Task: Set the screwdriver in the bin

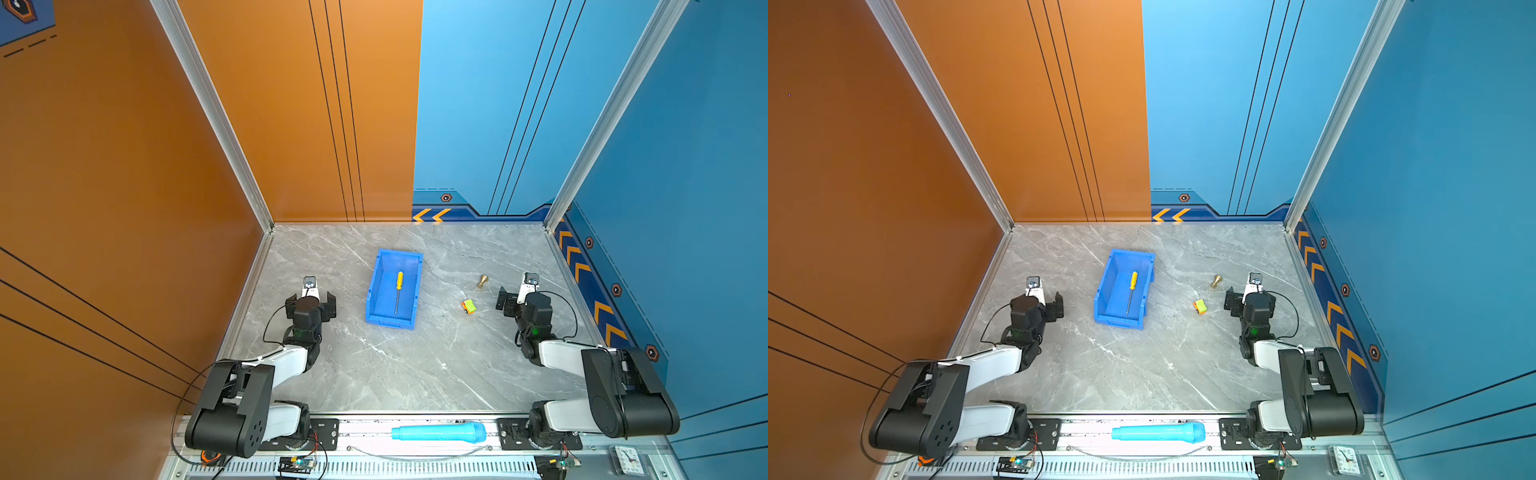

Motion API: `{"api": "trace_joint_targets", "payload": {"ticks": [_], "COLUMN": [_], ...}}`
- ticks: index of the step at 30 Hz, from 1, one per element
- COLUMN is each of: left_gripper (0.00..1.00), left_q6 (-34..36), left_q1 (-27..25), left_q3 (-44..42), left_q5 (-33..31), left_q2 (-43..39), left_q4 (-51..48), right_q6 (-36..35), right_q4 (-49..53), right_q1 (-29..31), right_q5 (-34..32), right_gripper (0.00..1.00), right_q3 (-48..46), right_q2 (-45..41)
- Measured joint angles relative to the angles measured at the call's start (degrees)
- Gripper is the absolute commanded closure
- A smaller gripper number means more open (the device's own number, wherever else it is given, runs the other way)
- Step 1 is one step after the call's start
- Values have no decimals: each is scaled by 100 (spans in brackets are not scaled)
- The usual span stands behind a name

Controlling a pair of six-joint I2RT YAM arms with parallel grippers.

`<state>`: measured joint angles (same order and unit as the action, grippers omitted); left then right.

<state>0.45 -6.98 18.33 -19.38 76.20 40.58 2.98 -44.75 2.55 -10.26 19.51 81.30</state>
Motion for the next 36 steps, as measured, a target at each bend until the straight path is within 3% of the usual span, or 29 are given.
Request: {"api": "trace_joint_targets", "payload": {"ticks": [9,20,36], "left_gripper": [2,2,2], "left_q6": [79,105,61], "left_q1": [238,337,372], "left_q3": [195,197,201], "left_q5": [461,767,754], "left_q2": [713,1268,1298], "left_q4": [529,1064,1198], "right_q6": [-2,0,0], "right_q4": [-457,-546,-638], "right_q1": [13,13,11], "right_q5": [-7,-9,-4], "right_gripper": [0,0,0], "right_q3": [70,92,94], "right_q2": [645,669,669]}}
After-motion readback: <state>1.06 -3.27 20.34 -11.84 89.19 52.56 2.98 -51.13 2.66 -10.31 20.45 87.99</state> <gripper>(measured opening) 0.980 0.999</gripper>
